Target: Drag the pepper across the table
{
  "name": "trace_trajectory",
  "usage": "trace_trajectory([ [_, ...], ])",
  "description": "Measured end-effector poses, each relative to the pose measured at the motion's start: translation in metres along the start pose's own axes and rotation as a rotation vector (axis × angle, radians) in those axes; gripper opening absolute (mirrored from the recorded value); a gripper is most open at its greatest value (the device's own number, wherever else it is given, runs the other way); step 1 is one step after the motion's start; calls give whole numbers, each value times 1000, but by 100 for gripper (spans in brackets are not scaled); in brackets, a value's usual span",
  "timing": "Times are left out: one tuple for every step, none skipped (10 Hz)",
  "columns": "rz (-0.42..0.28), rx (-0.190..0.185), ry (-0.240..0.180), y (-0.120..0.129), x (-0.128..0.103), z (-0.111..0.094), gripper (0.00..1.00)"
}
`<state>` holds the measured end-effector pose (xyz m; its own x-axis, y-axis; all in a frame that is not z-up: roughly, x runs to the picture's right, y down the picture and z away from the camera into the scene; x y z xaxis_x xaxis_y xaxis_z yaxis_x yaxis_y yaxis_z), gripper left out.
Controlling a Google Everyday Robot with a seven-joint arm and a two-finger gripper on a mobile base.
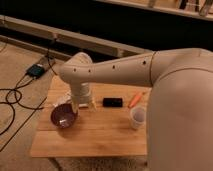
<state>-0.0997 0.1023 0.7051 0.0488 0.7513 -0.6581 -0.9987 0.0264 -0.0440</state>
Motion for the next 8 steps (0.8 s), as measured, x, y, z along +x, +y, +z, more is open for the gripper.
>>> trace_trajectory([
  [30,9,-10,-12,-7,0,65],
  [77,23,-31,-32,-20,-1,65],
  [120,34,-53,-52,-32,-4,65],
  [162,40,-73,-70,-45,-7,65],
  [203,45,-91,-89,-56,-10,65],
  [235,42,-108,-103,-65,-13,65],
  [290,38,-133,-128,-82,-17,65],
  [326,37,-147,-149,-94,-19,65],
])
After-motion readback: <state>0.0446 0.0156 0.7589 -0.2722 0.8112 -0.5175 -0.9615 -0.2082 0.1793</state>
